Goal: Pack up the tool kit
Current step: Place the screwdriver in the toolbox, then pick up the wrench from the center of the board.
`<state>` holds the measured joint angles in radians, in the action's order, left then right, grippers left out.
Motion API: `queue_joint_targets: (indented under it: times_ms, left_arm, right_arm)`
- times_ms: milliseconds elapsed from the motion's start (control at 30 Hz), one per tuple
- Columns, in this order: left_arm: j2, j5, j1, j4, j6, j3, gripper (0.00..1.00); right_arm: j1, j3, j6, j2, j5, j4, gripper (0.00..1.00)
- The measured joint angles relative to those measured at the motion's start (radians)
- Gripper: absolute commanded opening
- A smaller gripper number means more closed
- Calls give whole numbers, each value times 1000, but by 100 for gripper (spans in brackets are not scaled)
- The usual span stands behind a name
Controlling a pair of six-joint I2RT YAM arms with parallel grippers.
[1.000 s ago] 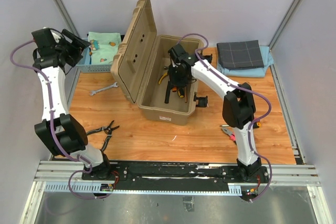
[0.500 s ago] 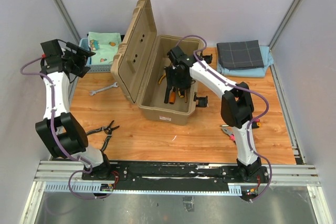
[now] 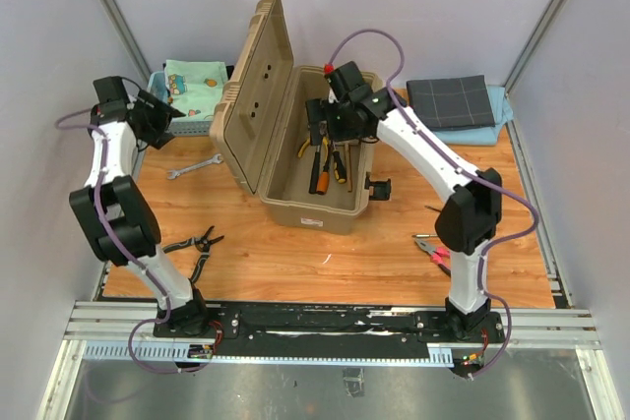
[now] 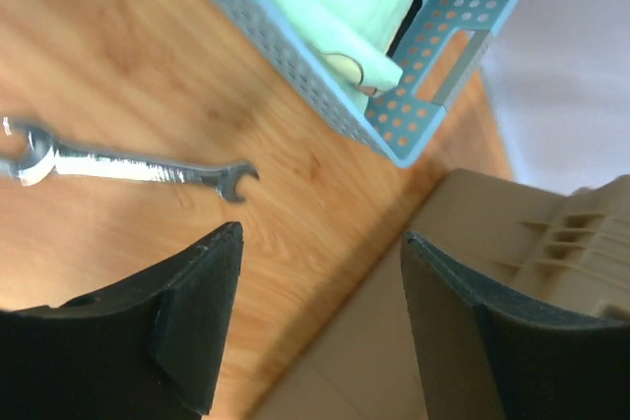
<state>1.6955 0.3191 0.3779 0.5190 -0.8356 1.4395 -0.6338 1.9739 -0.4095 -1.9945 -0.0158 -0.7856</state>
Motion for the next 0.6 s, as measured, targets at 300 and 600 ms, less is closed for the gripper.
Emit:
queue_joint_targets:
  times_ms: [300, 600]
  left_arm:
    - [125, 45, -37, 69, 661, 212, 77]
    - [214, 88, -93, 261, 1318, 236, 78]
  right_arm:
    - [0, 29, 89, 120, 18, 42, 99]
    - [1, 34, 100, 119, 10, 48, 98]
